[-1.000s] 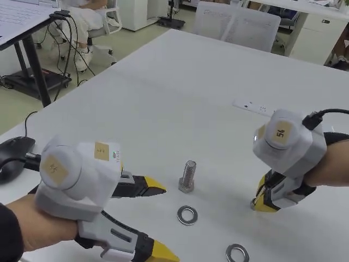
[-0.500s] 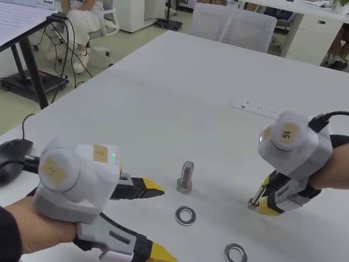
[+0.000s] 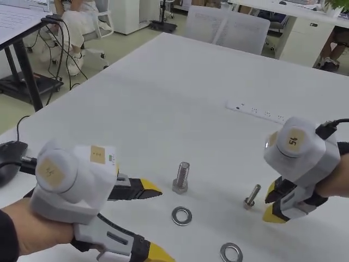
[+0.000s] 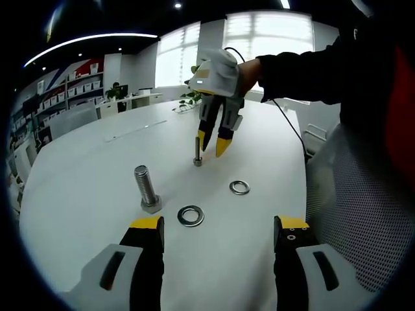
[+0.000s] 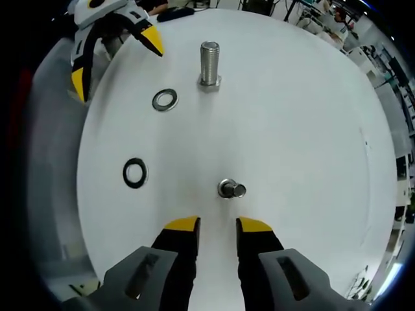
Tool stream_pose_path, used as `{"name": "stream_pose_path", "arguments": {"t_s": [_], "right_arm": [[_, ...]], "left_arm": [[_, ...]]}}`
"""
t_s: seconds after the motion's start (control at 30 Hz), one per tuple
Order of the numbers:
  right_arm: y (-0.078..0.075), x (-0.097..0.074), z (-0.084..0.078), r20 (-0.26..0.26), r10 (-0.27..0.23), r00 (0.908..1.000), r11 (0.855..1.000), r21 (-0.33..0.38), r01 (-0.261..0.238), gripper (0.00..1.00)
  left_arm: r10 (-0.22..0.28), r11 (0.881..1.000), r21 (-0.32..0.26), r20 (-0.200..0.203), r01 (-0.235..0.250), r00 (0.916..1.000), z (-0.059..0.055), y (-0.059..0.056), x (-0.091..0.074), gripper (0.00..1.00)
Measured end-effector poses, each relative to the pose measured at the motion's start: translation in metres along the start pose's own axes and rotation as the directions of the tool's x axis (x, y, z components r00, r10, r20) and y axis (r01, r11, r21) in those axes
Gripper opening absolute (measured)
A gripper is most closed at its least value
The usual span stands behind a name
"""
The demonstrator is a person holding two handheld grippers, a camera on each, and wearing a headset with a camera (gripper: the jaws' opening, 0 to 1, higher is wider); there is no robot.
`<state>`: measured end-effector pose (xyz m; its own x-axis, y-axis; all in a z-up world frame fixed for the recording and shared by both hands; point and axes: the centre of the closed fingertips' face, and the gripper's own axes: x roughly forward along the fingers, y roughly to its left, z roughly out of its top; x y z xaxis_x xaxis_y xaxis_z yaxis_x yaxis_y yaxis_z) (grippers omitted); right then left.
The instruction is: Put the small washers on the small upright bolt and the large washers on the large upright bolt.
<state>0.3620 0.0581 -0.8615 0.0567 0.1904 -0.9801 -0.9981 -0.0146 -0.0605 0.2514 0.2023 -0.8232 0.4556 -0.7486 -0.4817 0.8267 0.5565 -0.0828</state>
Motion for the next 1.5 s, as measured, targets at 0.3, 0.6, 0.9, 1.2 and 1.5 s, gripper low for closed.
{"name": "stream_pose_path", "arguments": {"t_s": [0.3, 0.6, 0.9, 1.2, 1.5], "right_arm": [[0.015, -0.001, -0.006, -0.002, 0.001, 1.0000, 1.000, 0.003, -0.001, 0.25], [0.033, 0.000, -0.004, 0.005, 0.012, 0.9999, 1.000, 0.001, -0.012, 0.26], [0.053, -0.002, 0.008, 0.024, 0.030, 0.9993, 0.999, -0.034, -0.029, 0.27], [0.073, 0.003, 0.018, 0.025, 0.062, 0.9977, 0.995, -0.077, -0.060, 0.29], [0.090, 0.007, 0.033, 0.041, 0.091, 0.9950, 0.989, -0.118, -0.086, 0.33]], "left_arm": [[-0.006, 1.000, 0.006, 0.000, 0.006, 1.0000, 0.000, -0.001, 0.001, 0.68], [-0.006, 1.000, 0.010, 0.002, 0.006, 1.0000, 0.001, -0.002, 0.000, 0.68], [-0.008, 1.000, 0.015, 0.003, 0.008, 1.0000, 0.002, -0.003, 0.000, 0.68], [-0.008, 1.000, 0.016, 0.004, 0.008, 1.0000, 0.002, -0.002, 0.000, 0.68], [-0.012, 1.000, 0.018, 0.002, 0.012, 0.9999, 0.002, -0.005, 0.000, 0.68]]}}
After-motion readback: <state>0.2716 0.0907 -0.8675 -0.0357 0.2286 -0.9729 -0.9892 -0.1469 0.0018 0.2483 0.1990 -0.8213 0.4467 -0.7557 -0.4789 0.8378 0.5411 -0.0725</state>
